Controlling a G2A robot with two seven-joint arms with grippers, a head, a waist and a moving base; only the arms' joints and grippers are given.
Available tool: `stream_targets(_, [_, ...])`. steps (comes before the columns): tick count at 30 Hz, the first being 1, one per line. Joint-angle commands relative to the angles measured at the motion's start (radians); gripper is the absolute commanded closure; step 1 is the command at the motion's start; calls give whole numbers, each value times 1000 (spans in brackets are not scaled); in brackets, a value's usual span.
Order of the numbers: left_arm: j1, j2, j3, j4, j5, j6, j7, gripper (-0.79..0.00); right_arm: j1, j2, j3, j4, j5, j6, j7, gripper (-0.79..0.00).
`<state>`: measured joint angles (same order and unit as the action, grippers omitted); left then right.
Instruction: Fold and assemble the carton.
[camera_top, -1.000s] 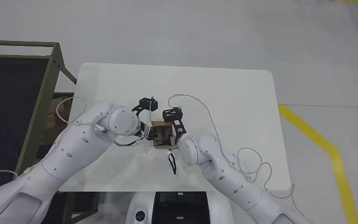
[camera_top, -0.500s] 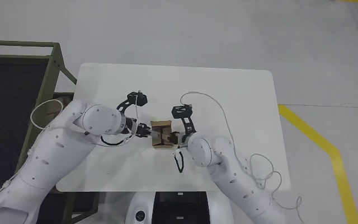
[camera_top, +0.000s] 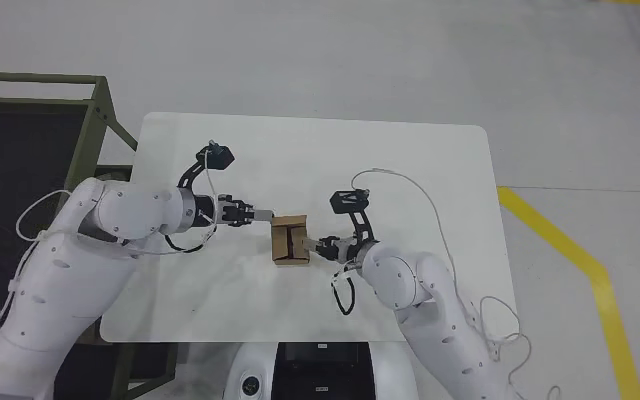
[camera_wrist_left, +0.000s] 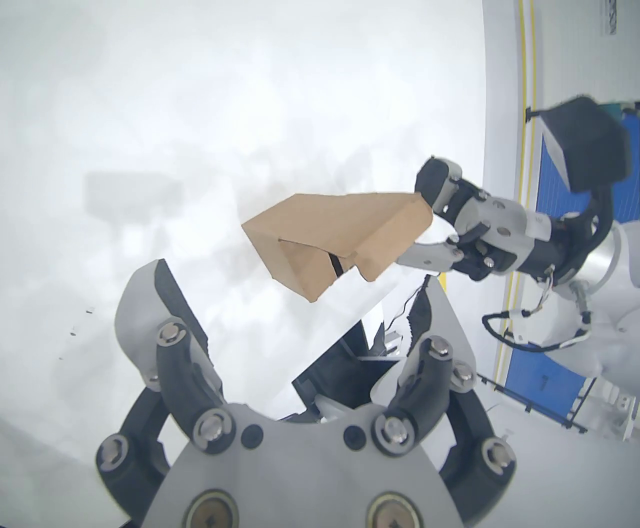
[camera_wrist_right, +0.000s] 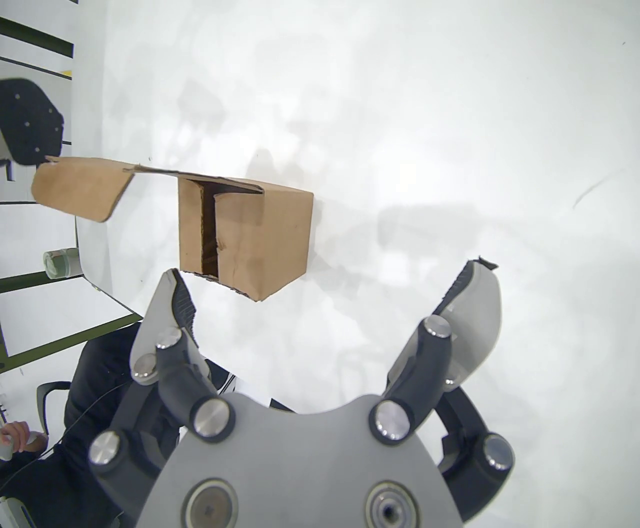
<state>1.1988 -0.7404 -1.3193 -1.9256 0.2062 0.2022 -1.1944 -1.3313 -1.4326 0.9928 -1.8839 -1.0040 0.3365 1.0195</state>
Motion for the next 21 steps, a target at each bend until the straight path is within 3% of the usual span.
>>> stream_targets(1, [-8, -2, 14, 16, 13, 15, 6, -785, -8, 3, 5, -6, -2, -13, 1, -785])
stream_targets(10, [-100, -28, 136, 82, 71, 75, 40, -785, -9, 8, -4, -12, -22, -21, 16, -785])
stream_targets(21, [-133, -37, 195, 97, 126, 27, 4, -785, -3, 10, -12, -10, -30, -11, 20, -785])
